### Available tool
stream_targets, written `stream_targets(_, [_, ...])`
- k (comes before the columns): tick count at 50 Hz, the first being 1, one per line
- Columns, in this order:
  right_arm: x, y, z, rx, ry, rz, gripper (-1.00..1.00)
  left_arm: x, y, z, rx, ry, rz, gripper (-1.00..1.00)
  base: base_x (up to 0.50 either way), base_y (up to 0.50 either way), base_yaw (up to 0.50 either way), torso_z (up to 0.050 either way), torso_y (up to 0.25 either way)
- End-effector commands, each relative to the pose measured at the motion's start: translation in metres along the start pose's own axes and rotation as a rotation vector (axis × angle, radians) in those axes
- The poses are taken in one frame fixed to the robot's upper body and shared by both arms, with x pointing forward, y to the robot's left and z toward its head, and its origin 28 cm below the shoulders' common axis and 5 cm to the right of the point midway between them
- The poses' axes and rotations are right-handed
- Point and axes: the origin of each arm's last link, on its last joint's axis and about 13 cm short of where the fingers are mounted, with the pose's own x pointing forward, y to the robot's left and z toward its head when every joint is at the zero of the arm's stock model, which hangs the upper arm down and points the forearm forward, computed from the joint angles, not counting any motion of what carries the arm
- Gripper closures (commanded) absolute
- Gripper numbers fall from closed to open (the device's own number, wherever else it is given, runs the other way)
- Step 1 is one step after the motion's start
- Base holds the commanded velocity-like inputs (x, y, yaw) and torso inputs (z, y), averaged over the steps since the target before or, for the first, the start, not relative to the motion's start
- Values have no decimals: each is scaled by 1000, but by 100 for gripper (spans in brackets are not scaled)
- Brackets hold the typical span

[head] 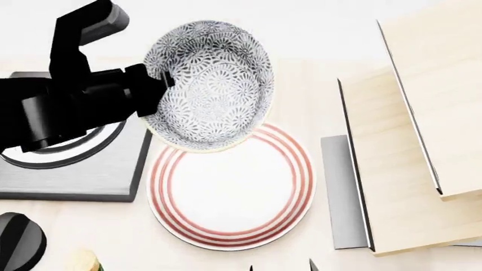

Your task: Pick up the akita bowl and put it on the plate.

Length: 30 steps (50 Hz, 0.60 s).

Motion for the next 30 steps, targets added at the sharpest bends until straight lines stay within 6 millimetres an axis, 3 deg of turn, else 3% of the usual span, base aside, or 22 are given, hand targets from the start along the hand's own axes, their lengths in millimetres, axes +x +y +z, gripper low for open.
stream_targets(1, [-2, -1, -6, -15, 35, -2, -100, 5, -11, -4, 18, 7, -44, 100, 0, 0, 0, 0, 0])
stream_targets(17, [-2, 0, -6, -14, 35, -1, -100, 8, -12, -10, 87, 14, -23, 100, 1, 0, 1, 0, -6])
stream_targets(30, [-2, 1, -7, -16, 36, 2, -100, 14, -6, -20, 43, 39, -44, 100, 0, 0, 0, 2, -45])
